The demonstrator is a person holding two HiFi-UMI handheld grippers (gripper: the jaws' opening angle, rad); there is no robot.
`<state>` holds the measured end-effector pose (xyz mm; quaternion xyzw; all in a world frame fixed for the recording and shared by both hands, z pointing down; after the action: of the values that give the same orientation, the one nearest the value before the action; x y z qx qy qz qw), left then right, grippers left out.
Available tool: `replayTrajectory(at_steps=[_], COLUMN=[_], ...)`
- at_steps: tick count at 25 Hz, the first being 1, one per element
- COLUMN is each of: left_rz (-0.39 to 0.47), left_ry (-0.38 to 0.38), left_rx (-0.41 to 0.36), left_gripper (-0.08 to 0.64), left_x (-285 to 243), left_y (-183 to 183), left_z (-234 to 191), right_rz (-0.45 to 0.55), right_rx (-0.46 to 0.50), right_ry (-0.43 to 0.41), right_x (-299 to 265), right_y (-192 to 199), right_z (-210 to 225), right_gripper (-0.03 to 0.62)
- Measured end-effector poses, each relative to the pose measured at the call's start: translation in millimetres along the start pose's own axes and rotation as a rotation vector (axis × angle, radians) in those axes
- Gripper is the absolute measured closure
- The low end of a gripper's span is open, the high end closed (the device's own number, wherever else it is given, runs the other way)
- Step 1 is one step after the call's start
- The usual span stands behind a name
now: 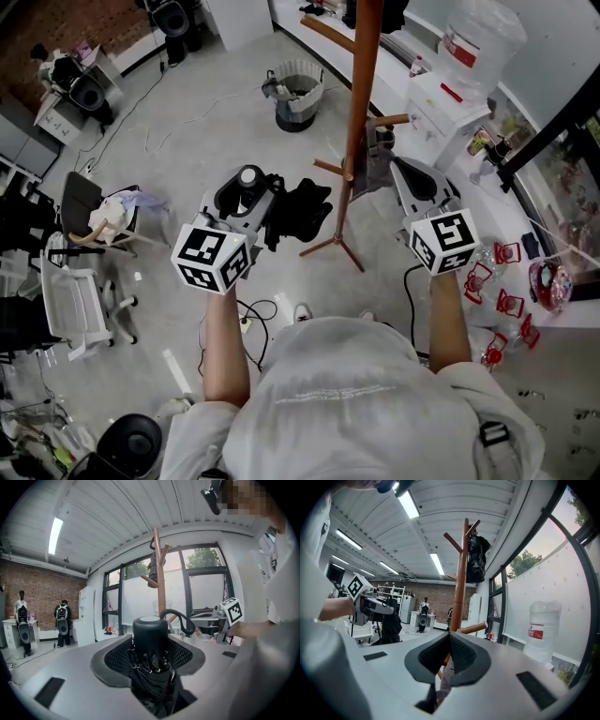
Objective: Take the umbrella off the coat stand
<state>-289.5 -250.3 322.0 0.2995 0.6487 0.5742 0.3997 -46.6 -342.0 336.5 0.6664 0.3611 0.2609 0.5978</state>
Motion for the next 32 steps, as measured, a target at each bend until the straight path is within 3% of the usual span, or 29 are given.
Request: replayTrajectory(at_steps=[24,32], left_rz=[-0.036,-0.013], left_ry=[-0.010,0.006], left_rx=[-0.012,0.023], left_gripper=[0.334,0.333], left_x=[0.8,1.7], left_y=[14.9,18.7], left_z=[2.7,2.9], right_rz=[-0.029,-0.034], right_rx=[0.045,0.047], right_ry=[0.002,0.010], right_x=[13.8,16.8], right_y=[3.1,7.3], right_z=[-10.2,-10.7], right_gripper=[0.568,0.568])
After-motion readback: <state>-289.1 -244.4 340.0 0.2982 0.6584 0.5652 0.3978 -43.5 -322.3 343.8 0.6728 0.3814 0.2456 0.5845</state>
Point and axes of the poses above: the fingertips, and each gripper's own axes: x backward along the fingers, z to its right, y out of its underside, the point moved 4 cm from there along x, backward along the fingers, and after that the axes turned 12 degrees about y, right-handed, at the moved point
